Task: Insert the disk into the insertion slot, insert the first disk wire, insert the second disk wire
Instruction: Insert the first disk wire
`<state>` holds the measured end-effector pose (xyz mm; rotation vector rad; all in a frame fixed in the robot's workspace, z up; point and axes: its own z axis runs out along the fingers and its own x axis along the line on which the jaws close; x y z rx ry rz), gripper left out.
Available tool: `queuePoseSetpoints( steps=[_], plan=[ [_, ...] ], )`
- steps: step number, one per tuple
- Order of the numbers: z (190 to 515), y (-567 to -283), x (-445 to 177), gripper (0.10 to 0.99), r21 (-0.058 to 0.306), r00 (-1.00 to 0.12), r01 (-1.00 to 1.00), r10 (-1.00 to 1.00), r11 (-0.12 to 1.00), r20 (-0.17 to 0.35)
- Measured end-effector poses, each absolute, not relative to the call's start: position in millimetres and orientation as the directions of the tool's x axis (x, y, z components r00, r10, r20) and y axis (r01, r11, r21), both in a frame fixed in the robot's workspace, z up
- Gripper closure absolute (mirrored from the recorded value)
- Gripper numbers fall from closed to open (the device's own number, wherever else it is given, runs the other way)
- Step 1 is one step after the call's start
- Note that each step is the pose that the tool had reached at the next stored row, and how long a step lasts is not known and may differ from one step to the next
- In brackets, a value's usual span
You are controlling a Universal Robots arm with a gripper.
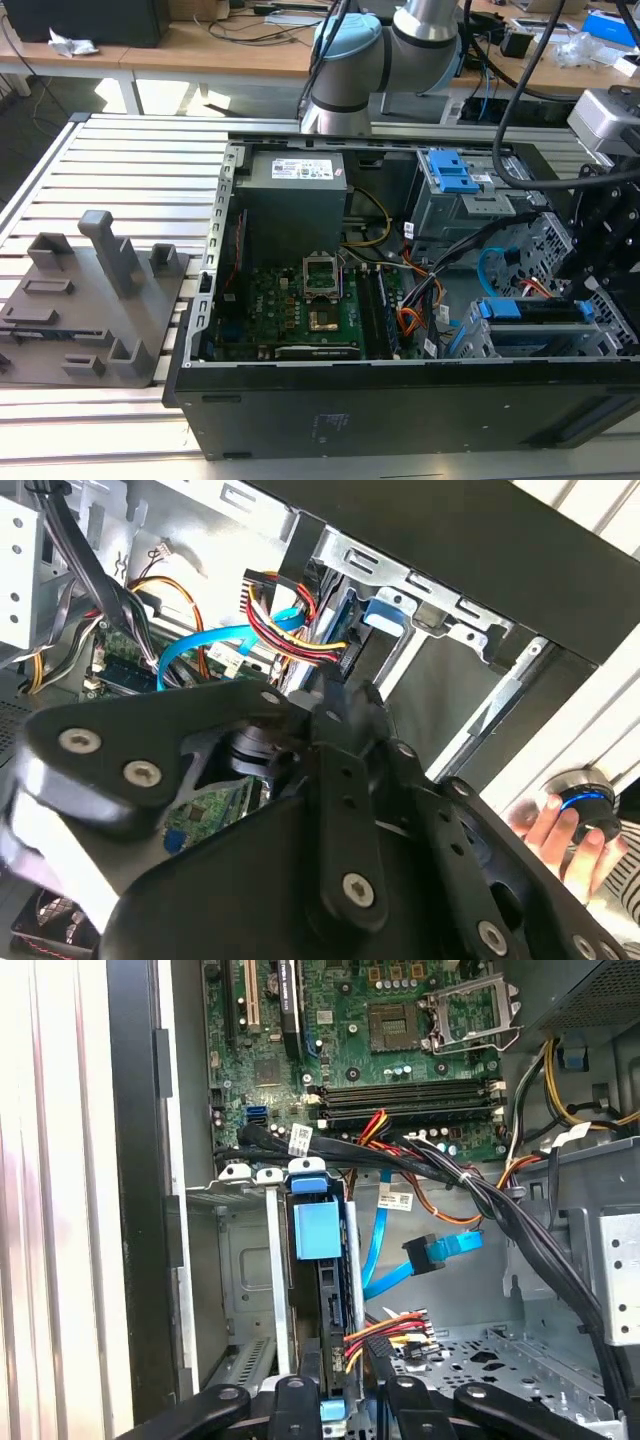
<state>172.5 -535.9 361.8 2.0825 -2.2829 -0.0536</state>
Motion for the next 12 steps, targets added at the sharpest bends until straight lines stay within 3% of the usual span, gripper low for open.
queuePoseSetpoints(
  steps=[1,2,12],
  plan=[
    [362.0,-535.9,172.5,0.918,0.060,-0.091,-0.994,-0.996,0.092,0.015],
    [362.0,-535.9,172.5,0.980,0.060,-0.091,-0.994,-0.996,0.092,0.015],
    [363.5,-535.8,165.9,0.980,0.059,-0.091,-0.994,-0.996,0.092,0.014]
  ],
)
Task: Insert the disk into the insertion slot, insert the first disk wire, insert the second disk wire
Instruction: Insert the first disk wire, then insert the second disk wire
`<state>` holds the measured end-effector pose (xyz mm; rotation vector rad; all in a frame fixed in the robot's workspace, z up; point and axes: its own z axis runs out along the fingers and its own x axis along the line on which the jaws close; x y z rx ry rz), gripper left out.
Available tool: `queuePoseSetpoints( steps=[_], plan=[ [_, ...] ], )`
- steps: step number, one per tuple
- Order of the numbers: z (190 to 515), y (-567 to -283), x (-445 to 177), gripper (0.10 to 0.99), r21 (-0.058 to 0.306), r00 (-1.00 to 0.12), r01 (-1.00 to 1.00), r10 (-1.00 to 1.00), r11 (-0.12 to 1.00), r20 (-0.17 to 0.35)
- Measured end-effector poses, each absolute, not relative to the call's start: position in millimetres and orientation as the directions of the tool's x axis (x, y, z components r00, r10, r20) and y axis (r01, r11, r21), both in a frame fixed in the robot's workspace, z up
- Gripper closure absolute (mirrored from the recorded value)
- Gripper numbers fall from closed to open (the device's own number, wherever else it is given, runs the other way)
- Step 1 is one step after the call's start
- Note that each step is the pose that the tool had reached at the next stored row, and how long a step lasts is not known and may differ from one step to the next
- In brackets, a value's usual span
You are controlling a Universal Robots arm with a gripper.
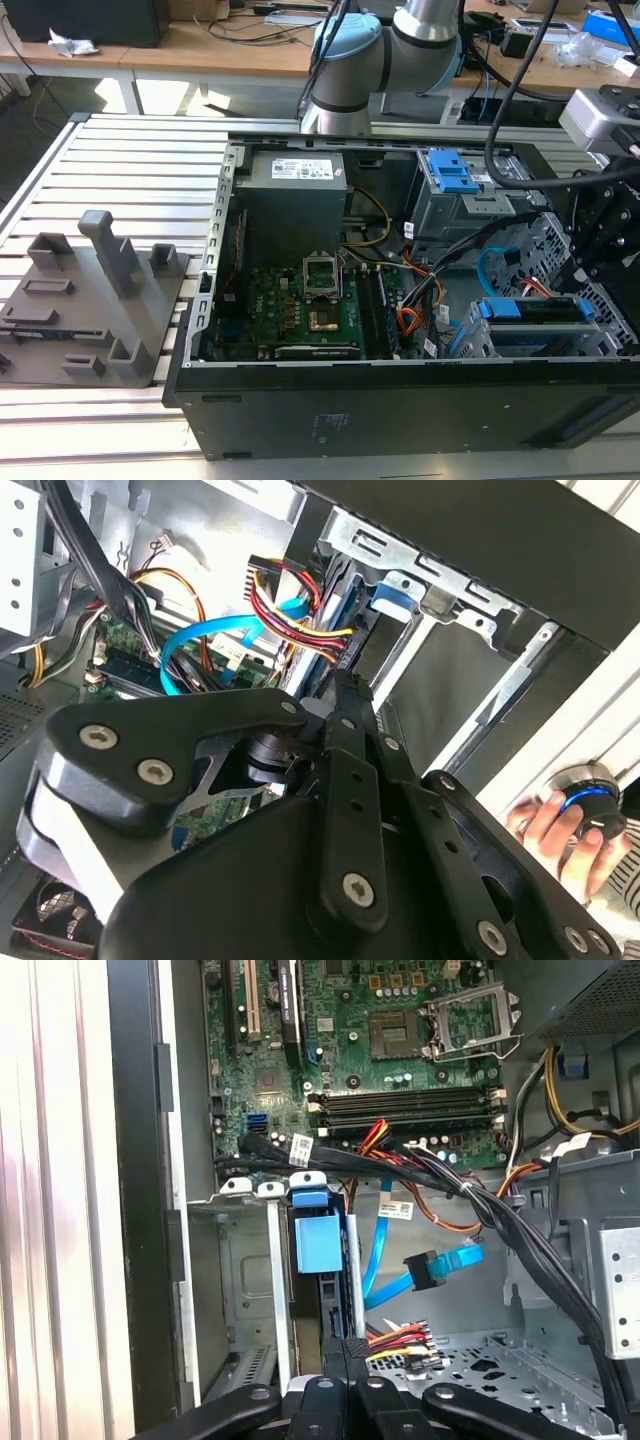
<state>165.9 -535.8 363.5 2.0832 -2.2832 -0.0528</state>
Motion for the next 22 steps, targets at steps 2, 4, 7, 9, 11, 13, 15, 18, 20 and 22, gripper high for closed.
queuePoseSetpoints(
  steps=[2,4,7,9,11,13,15,18,20,22],
  plan=[
    [373.1,-535.9,165.7,0.980,0.059,-0.091,-0.994,-0.996,0.092,0.014],
    [375.1,-535.9,165.7,0.980,0.059,-0.091,-0.994,-0.996,0.092,0.014],
    [375.4,-535.9,165.7,0.980,0.059,-0.091,-0.994,-0.996,0.092,0.014],
    [375.4,-535.9,165.7,0.980,0.059,-0.091,-0.994,-0.996,0.092,0.014],
    [375.4,-535.9,165.7,0.980,0.059,-0.091,-0.994,-0.996,0.092,0.014],
    [375.4,-535.9,165.7,0.980,0.059,-0.091,-0.994,-0.996,0.092,0.014],
    [375.5,-535.9,165.7,0.980,0.059,-0.091,-0.994,-0.996,0.092,0.014],
    [375.5,-535.9,165.7,0.973,0.059,-0.091,-0.994,-0.996,0.092,0.014],
    [375.5,-535.9,165.7,0.788,0.059,-0.091,-0.994,-0.996,0.092,0.014],
    [375.5,-535.9,165.7,0.725,0.059,-0.091,-0.994,-0.996,0.092,0.014]
  ],
)
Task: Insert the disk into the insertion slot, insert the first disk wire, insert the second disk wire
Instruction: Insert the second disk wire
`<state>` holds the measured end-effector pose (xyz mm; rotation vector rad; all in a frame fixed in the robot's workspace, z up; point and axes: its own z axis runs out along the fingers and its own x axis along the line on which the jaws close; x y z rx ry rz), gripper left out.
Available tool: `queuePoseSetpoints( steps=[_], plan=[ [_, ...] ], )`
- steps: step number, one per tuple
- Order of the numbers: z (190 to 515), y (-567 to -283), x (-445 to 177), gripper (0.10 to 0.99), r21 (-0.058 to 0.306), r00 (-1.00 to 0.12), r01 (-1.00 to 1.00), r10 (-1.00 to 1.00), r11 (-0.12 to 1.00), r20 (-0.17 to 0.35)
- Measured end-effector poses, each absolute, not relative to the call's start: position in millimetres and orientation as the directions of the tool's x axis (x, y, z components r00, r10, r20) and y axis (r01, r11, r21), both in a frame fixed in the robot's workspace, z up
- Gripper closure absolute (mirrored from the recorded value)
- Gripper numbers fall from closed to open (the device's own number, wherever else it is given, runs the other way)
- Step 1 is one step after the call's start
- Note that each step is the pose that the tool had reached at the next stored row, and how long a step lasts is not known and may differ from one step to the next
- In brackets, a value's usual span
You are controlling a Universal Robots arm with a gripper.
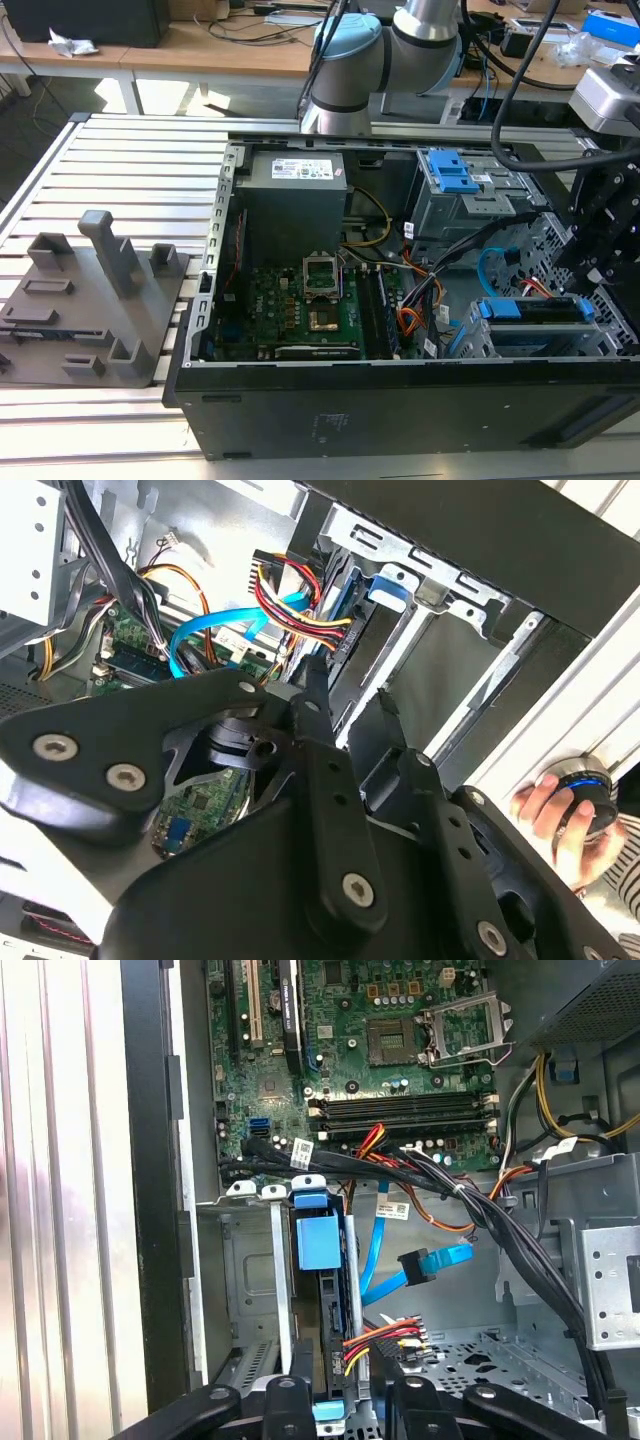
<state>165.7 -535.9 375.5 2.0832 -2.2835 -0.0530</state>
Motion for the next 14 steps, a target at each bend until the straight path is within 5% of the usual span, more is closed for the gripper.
queuePoseSetpoints(
  steps=[14],
  plan=[
    [375.0,-507.6,156.7,0.725,0.059,-0.074,-0.995,-0.997,0.075,0.015]
  ],
)
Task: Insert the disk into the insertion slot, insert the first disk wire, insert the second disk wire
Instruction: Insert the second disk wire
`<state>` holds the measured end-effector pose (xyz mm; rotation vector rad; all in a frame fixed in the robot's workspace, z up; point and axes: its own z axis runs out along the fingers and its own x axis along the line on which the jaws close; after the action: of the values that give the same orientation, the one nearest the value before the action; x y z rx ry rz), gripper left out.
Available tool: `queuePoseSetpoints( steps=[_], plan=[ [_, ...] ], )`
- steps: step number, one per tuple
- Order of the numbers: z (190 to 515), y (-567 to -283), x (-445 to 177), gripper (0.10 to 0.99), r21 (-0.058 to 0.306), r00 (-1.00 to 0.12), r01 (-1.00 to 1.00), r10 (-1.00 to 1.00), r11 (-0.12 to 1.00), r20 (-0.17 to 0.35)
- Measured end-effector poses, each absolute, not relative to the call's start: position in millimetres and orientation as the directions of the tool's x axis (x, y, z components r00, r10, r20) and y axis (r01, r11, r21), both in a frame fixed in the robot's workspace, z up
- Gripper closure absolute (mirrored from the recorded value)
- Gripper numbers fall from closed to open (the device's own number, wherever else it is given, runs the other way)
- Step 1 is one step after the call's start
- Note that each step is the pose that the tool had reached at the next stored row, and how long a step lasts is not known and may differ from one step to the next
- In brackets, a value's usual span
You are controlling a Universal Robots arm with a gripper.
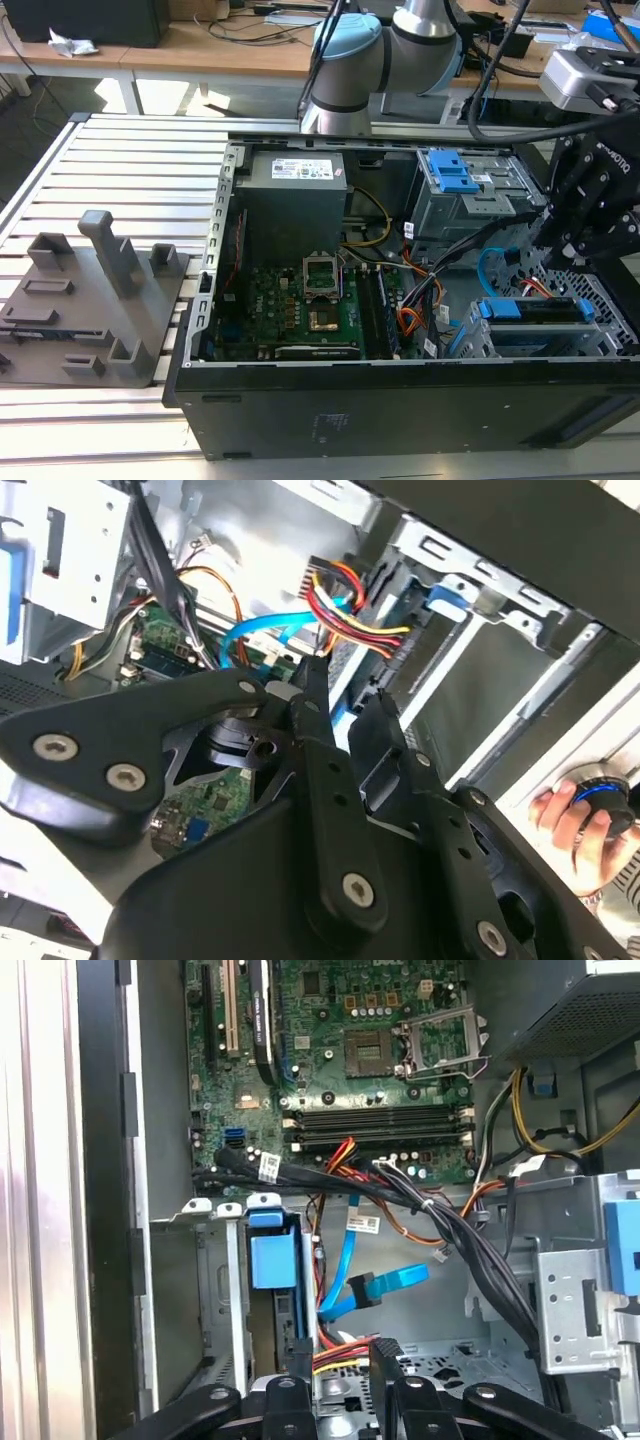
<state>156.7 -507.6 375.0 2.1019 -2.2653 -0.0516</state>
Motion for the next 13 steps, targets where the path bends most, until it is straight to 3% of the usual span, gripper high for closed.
queuePoseSetpoints(
  steps=[13],
  plan=[
    [371.4,-501.4,142.3,0.725,0.059,0.021,-0.998,-1.000,-0.020,0.015]
  ],
)
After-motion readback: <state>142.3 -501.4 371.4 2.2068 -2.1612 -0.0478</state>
